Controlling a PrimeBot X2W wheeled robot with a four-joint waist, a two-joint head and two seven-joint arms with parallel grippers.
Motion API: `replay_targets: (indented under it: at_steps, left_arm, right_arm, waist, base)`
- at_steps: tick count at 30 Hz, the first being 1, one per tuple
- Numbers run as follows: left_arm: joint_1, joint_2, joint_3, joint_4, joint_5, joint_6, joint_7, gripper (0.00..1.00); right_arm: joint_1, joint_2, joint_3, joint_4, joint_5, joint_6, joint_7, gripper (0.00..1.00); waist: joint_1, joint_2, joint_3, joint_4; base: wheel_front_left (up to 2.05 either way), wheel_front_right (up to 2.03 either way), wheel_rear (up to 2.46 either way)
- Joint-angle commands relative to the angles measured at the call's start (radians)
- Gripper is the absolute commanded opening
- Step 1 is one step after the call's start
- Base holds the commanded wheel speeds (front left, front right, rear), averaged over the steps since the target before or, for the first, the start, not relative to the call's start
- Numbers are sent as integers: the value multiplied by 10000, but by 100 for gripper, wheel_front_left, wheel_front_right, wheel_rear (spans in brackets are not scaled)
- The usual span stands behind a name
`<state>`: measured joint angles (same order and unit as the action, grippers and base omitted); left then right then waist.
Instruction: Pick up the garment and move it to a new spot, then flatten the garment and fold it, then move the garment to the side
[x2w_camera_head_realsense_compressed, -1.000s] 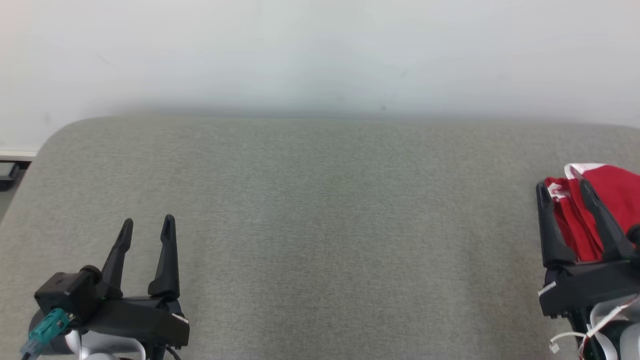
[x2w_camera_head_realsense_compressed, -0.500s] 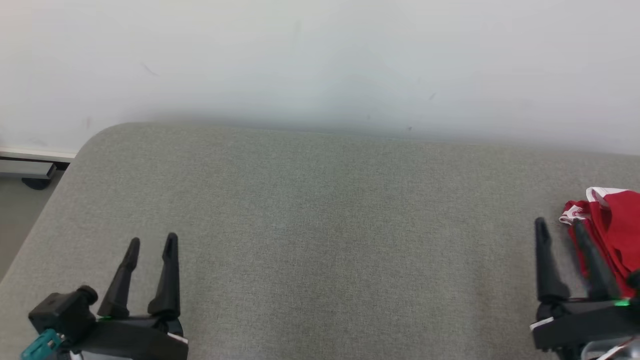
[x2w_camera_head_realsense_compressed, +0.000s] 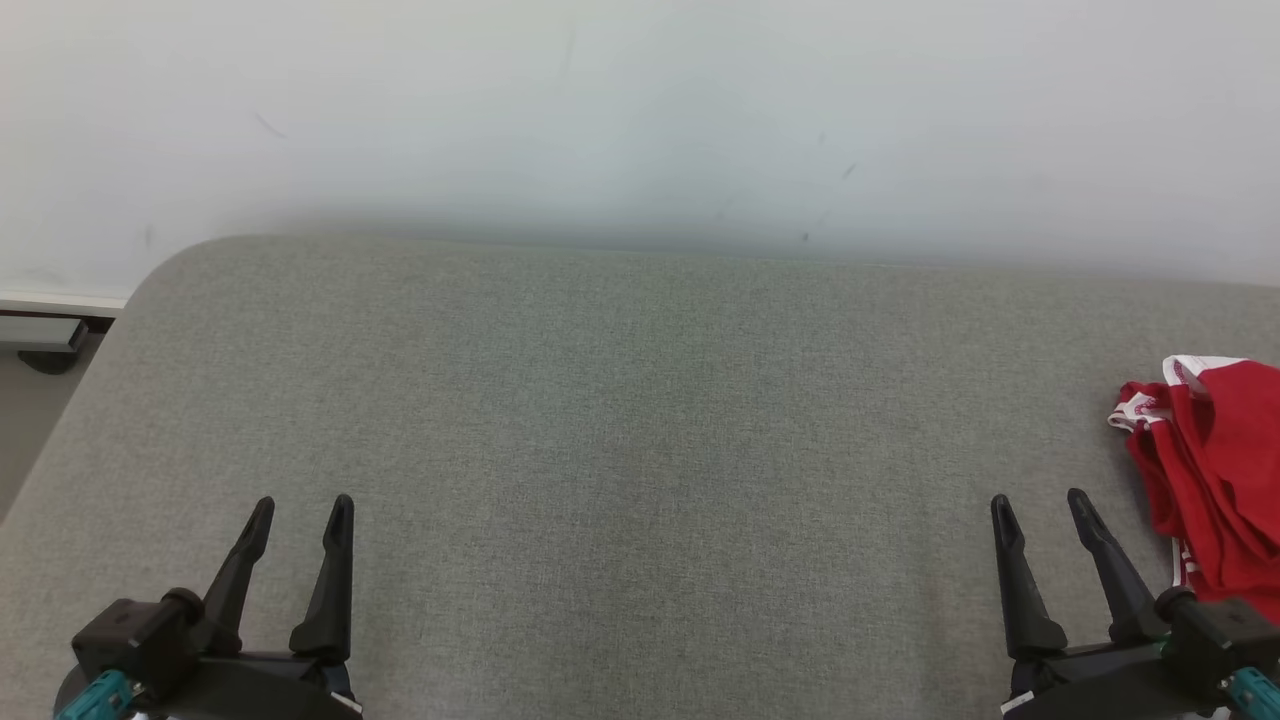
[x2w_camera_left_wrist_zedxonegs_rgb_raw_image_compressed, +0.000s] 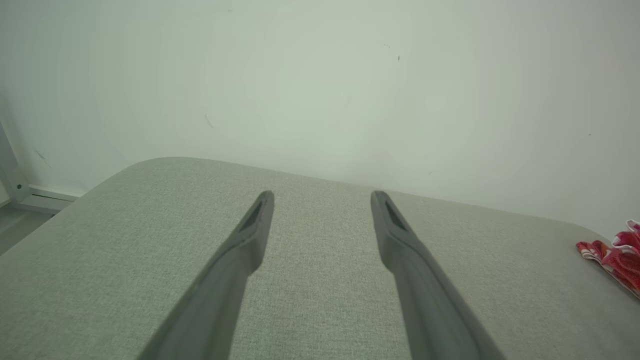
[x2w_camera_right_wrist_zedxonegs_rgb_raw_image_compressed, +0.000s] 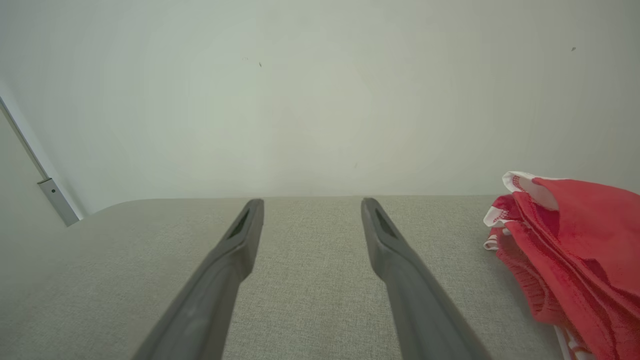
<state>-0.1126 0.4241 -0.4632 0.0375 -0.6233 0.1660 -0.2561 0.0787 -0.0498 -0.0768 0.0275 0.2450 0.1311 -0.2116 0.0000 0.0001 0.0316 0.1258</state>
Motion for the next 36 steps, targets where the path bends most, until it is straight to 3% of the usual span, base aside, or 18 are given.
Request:
replay_targets:
  at_steps: [1,8,13,34,35,36]
  left_arm:
    - [-56,78,2,43,154,-7,-23,100]
    - [-153,72,-74,23,224,48,-24,100]
    - [-198,105,-93,-35,221,91,14,100]
    - [-179,-33,85,-22,86,229,-48,100]
    - [-136,-68,41,3,147,194,0,0]
    - [-111,-118,30,59,130,180,10,0]
  right_arm:
    - [58,-20,-29,34,-121,-9,-54,100]
    - [-79,-17,-604,282,-25,-9,-113,100]
    - [-179,-20,-859,262,1190,-9,65,100]
    - [-165,-21,-1011,110,390,-9,729,100]
    - [-85,2,-997,150,451,0,716,0]
    - [-78,11,-1001,224,472,0,720,0]
  waist:
    - [0,-1,24,-29]
    - [0,-1,141,-93]
    - [0,-1,189,-141]
    - [0,-1,307,-174]
    - [0,-1,309,-175]
    - [0,-1,309,-176]
  base:
    - [0,0,0]
    - [0,0,0]
    - [0,0,0]
    - [0,0,0]
    - [0,0,0]
    - [0,0,0]
